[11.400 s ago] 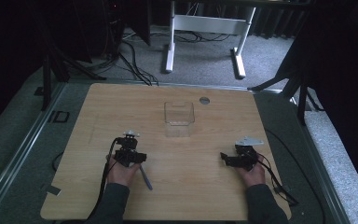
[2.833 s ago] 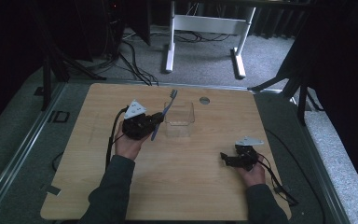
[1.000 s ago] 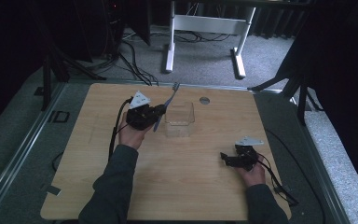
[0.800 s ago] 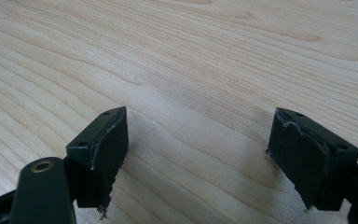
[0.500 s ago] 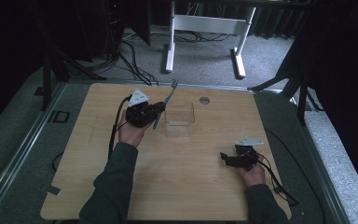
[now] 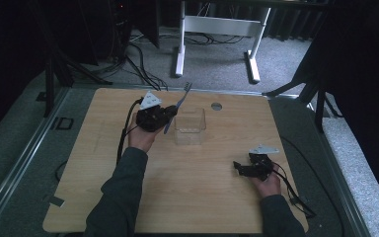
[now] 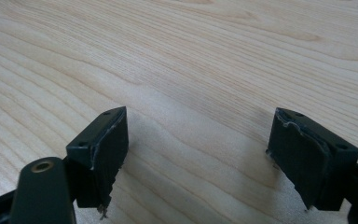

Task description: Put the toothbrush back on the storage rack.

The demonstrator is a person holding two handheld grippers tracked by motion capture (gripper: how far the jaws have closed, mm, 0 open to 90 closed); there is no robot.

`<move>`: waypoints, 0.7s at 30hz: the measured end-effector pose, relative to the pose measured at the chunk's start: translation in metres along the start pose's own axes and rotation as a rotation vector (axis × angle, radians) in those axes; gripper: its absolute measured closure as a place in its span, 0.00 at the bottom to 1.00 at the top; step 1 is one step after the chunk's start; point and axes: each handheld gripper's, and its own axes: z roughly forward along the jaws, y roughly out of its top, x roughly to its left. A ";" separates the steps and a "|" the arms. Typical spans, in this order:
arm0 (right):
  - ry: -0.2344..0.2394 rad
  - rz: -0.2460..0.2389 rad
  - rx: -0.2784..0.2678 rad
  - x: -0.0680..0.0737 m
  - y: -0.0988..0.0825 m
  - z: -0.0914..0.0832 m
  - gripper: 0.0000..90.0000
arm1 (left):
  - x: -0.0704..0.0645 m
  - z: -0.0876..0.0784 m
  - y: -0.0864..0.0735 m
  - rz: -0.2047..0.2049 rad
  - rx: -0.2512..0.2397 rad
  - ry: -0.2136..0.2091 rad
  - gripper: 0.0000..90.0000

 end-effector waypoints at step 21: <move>0.000 -0.002 0.001 0.000 0.000 0.000 0.22 | -0.002 0.012 -0.002 0.005 -0.010 -0.013 0.91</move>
